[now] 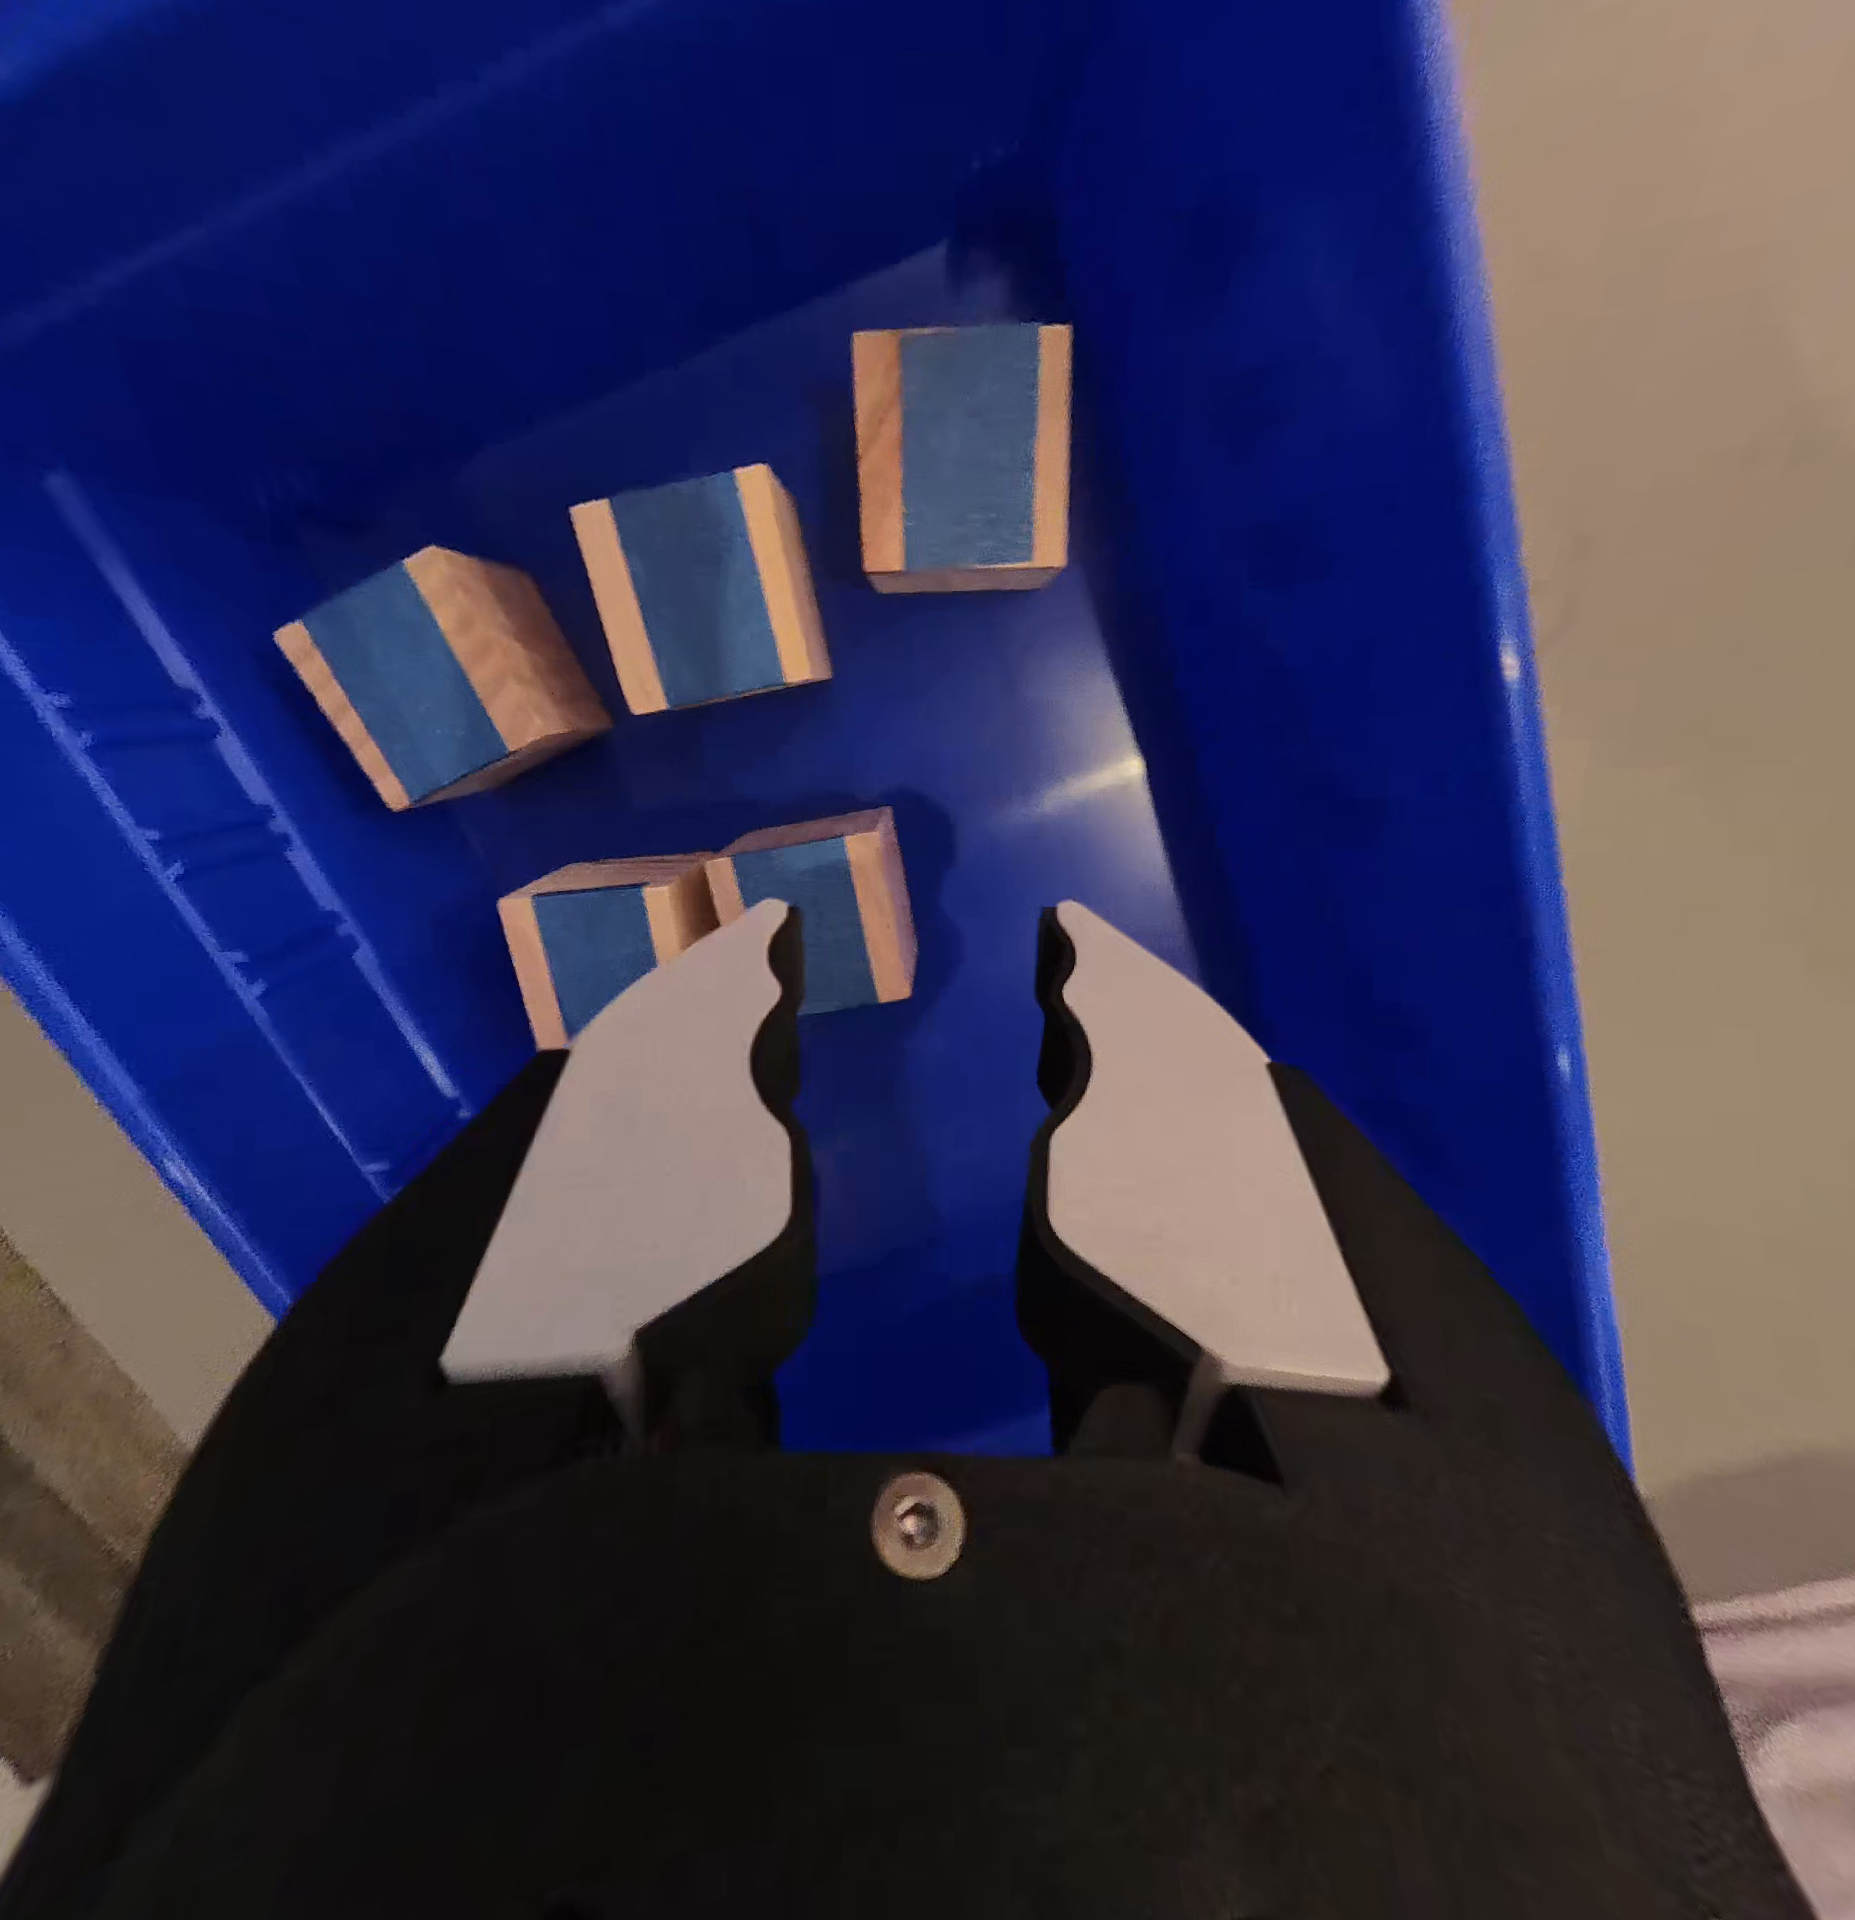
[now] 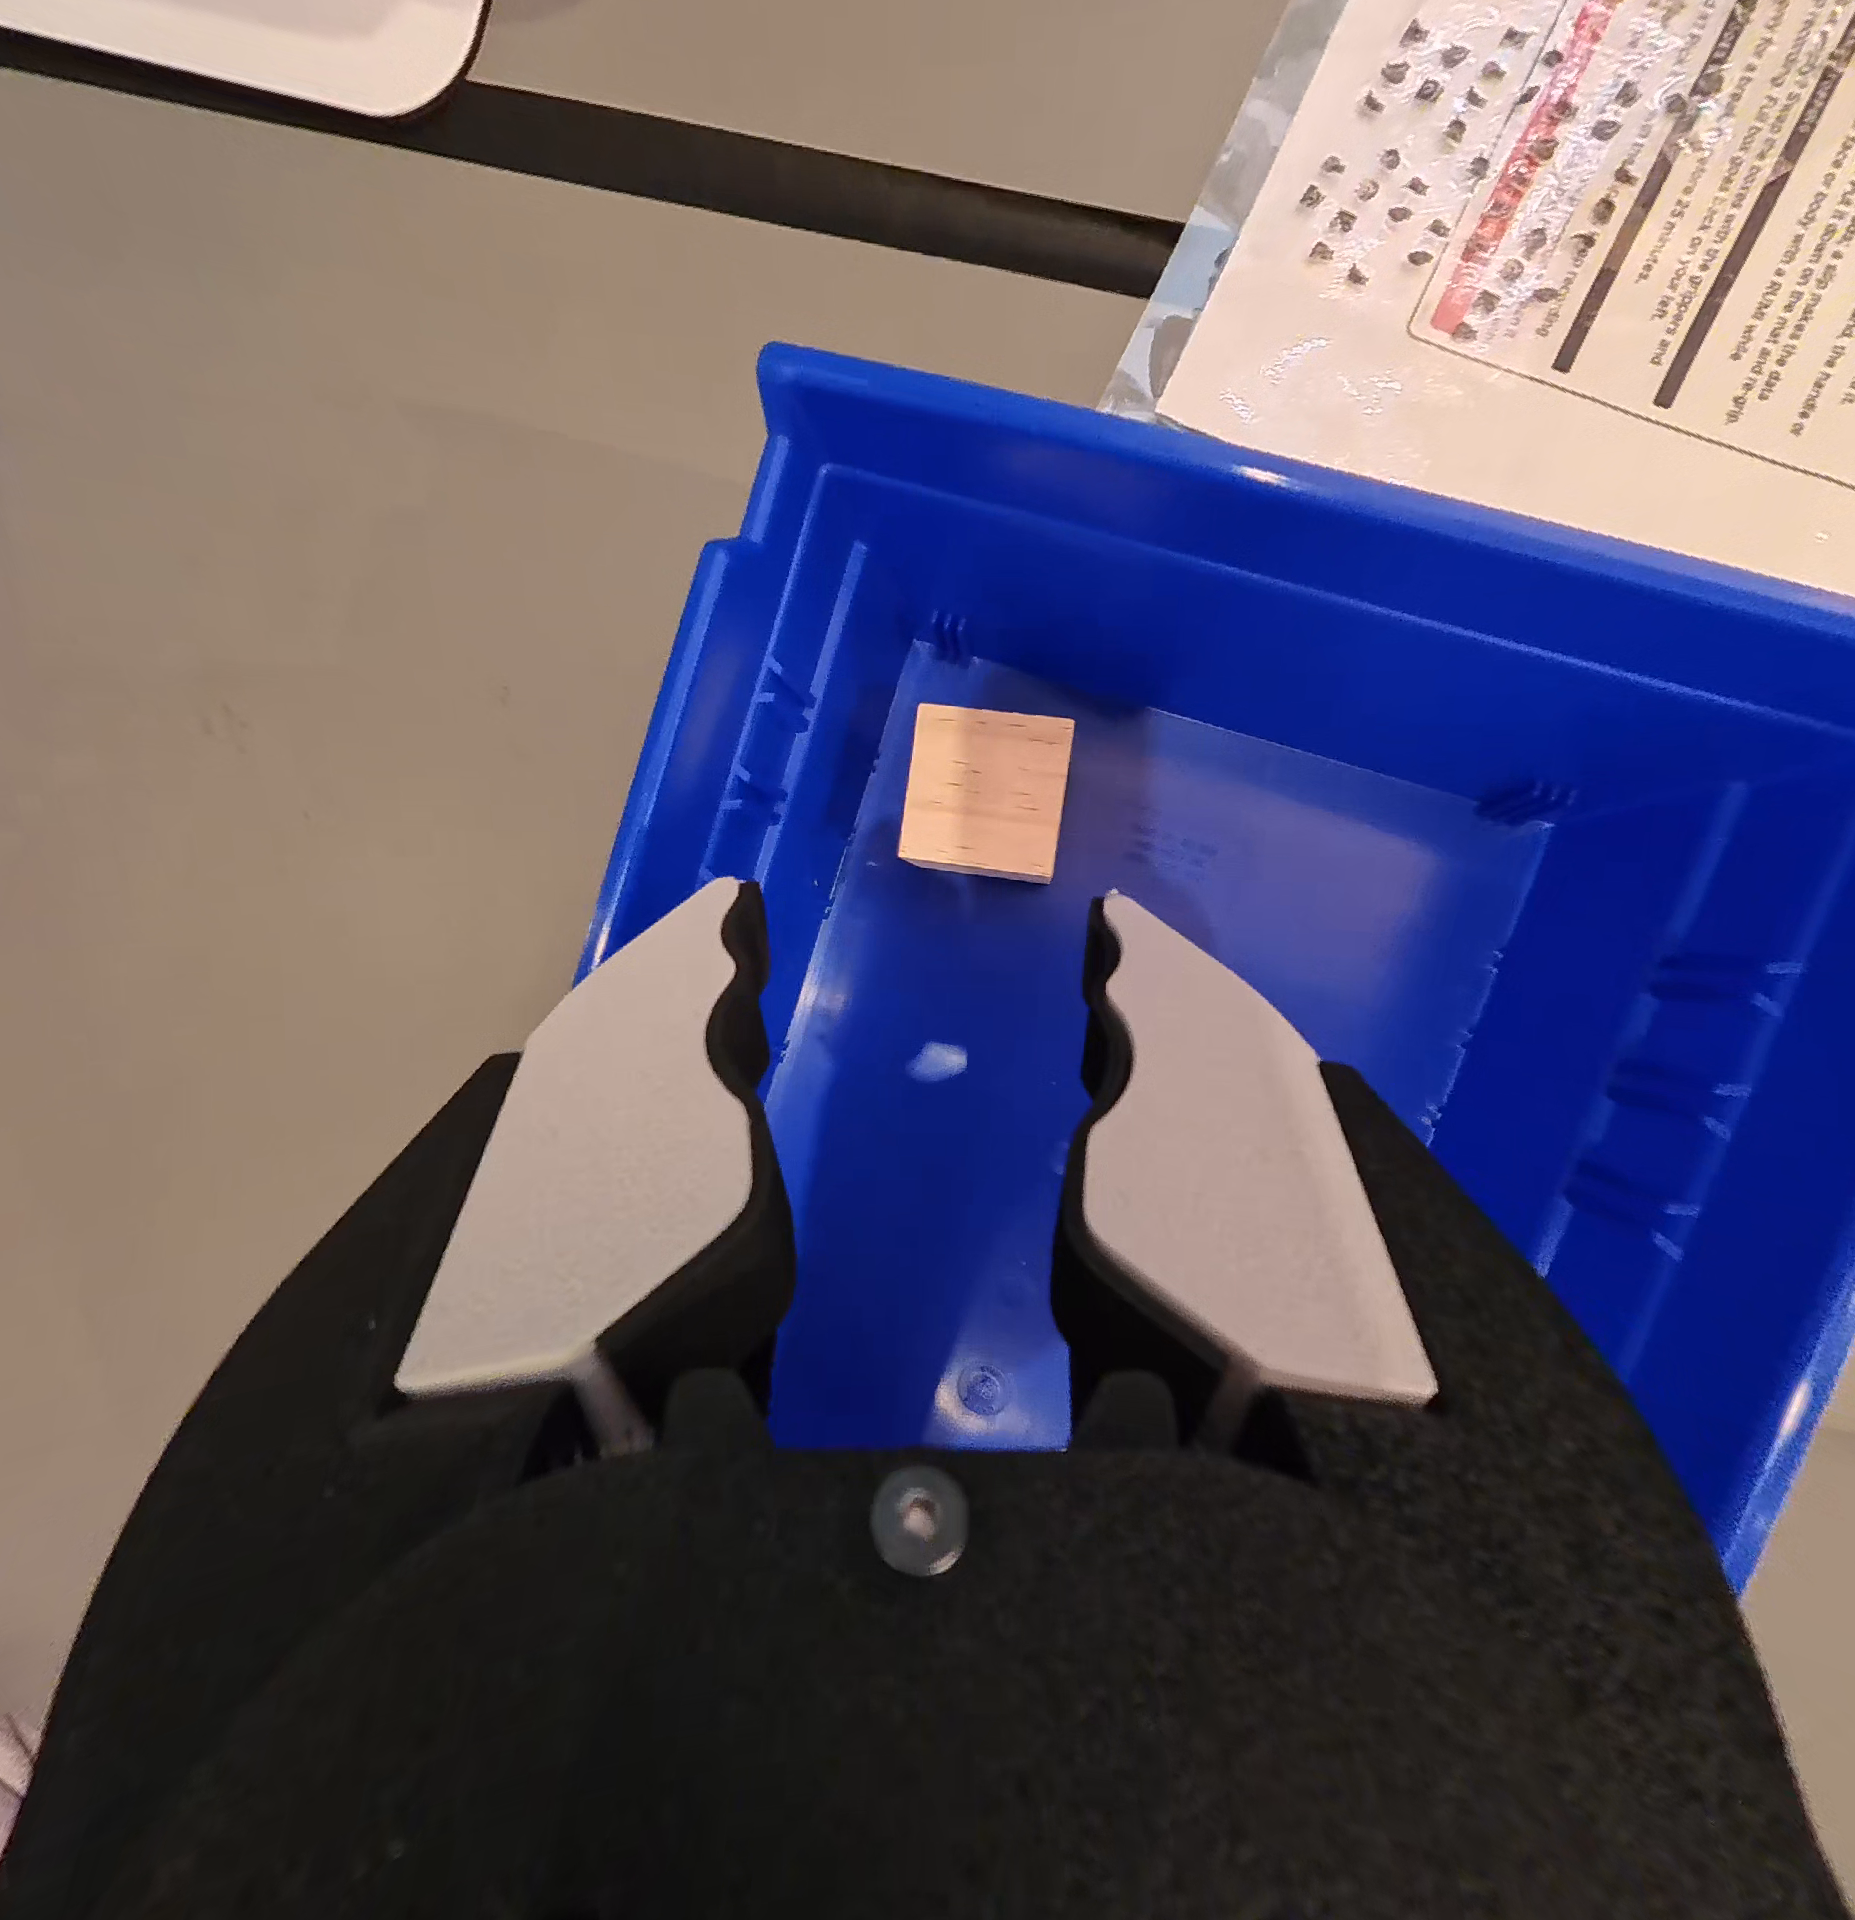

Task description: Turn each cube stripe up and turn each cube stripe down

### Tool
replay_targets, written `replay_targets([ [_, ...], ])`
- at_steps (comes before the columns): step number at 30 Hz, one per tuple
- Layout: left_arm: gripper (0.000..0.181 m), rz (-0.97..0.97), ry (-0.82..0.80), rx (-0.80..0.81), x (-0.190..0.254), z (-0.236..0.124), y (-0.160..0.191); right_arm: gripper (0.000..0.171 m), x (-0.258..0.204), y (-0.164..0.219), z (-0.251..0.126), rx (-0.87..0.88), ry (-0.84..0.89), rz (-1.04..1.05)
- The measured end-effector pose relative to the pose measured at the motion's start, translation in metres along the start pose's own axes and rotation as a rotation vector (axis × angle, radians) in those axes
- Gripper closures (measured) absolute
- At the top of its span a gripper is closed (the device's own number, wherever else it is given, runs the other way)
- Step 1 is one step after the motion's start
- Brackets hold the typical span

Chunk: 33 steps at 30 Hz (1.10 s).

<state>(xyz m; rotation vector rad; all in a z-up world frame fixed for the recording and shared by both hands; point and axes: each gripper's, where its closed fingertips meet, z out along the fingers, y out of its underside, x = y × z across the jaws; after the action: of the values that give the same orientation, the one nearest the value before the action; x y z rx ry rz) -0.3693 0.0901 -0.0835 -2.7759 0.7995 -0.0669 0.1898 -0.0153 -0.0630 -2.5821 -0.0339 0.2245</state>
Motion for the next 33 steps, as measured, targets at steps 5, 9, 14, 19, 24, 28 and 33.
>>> replay_targets([
  [5, 0.128, -0.053, -0.04, -0.052, -0.012, 0.004, 0.012, 0.112, 0.0, 0.001, 0.0, -0.005, -0.002, -0.003],
  [9, 0.129, -0.098, -0.022, -0.072, -0.016, 0.008, 0.016, 0.112, 0.0, 0.003, 0.002, -0.013, -0.005, -0.003],
  [14, 0.128, -0.12, -0.029, -0.094, -0.019, 0.011, 0.02, 0.112, -0.002, 0.007, 0.005, -0.045, -0.003, -0.019],
  [19, 0.129, -0.119, -0.008, -0.114, -0.015, 0.016, 0.021, 0.112, -0.004, 0.007, 0.008, -0.056, -0.004, -0.03],
  [24, 0.129, -0.122, -0.023, -0.129, -0.018, 0.02, 0.021, 0.112, -0.005, 0.01, 0.01, -0.074, 0.002, -0.042],
  [28, 0.129, -0.121, -0.018, -0.143, -0.017, 0.025, 0.022, 0.112, -0.006, 0.011, 0.011, -0.083, 0.002, -0.052],
  [33, 0.131, -0.135, -0.03, -0.168, -0.02, 0.032, 0.024, 0.112, -0.007, 0.012, 0.012, -0.092, 0.001, -0.06],
])
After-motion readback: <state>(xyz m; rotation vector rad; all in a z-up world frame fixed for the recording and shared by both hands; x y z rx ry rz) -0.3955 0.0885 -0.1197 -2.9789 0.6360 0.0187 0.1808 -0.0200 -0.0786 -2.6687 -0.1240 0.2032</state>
